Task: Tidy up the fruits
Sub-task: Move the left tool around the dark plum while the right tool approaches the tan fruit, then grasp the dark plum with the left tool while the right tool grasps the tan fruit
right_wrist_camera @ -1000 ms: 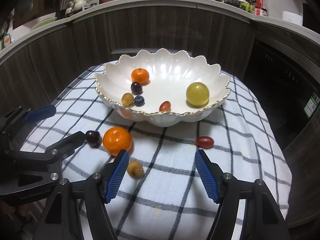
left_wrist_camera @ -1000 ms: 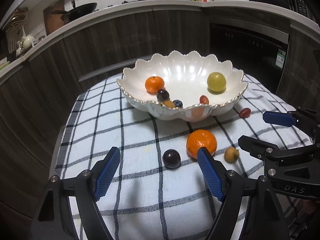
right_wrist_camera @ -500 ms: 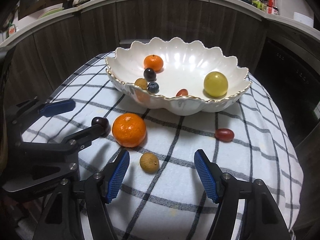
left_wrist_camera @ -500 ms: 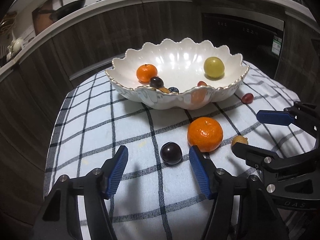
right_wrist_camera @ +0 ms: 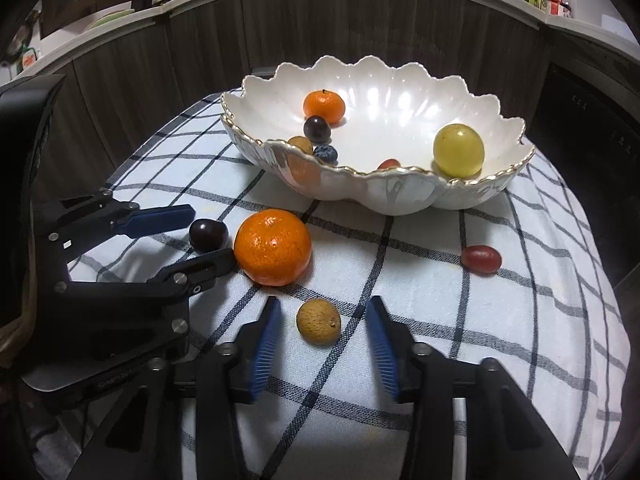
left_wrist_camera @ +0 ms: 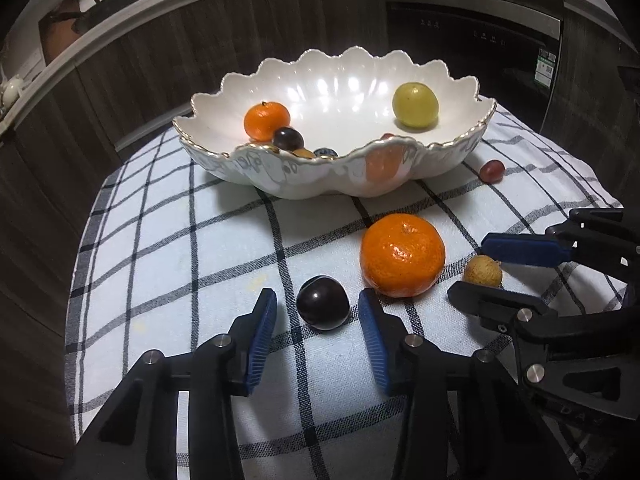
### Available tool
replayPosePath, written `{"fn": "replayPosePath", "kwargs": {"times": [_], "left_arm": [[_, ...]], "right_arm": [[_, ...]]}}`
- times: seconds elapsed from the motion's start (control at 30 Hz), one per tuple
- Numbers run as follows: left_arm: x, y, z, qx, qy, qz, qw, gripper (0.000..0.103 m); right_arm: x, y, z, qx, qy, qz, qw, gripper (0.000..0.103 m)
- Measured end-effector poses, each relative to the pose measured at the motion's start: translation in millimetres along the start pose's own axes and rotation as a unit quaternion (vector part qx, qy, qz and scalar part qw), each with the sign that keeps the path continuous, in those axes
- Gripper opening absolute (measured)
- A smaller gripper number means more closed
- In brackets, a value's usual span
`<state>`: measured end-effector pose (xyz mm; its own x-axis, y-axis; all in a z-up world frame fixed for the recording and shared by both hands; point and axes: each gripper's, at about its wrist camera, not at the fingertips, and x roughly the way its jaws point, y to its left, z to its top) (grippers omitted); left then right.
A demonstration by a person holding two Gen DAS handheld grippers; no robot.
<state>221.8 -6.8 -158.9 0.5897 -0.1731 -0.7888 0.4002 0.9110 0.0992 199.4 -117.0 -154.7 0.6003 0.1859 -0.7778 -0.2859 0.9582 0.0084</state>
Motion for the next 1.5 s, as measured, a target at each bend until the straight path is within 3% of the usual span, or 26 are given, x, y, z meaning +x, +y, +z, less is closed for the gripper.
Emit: {"fn": "replayPosePath", "kwargs": {"times": [0.1, 0.23, 0.73, 1.5], "left_arm": [[1, 0, 0, 0.001, 0.000, -0.005, 1.0000, 0.038], [1, -4, 0, 0.009, -0.001, -0.001, 1.0000, 0.026], [-10, -9, 0, 0.004, -0.002, 0.005, 1.0000, 0.026], [-59, -19, 19, -0.018, -0.032, 0.024, 0.9990, 0.026]], "right_arm": [[2, -1, 0, 0.000, 0.002, 0.005, 1.000, 0.027], [1, -2, 0, 0.000, -0.002, 0.011, 1.000, 0.024], [-11, -3, 4, -0.002, -0.014, 0.014, 1.000, 0.023], [-62, -9, 19, -0.003, -0.074, 0.004, 0.997, 0.023]]}}
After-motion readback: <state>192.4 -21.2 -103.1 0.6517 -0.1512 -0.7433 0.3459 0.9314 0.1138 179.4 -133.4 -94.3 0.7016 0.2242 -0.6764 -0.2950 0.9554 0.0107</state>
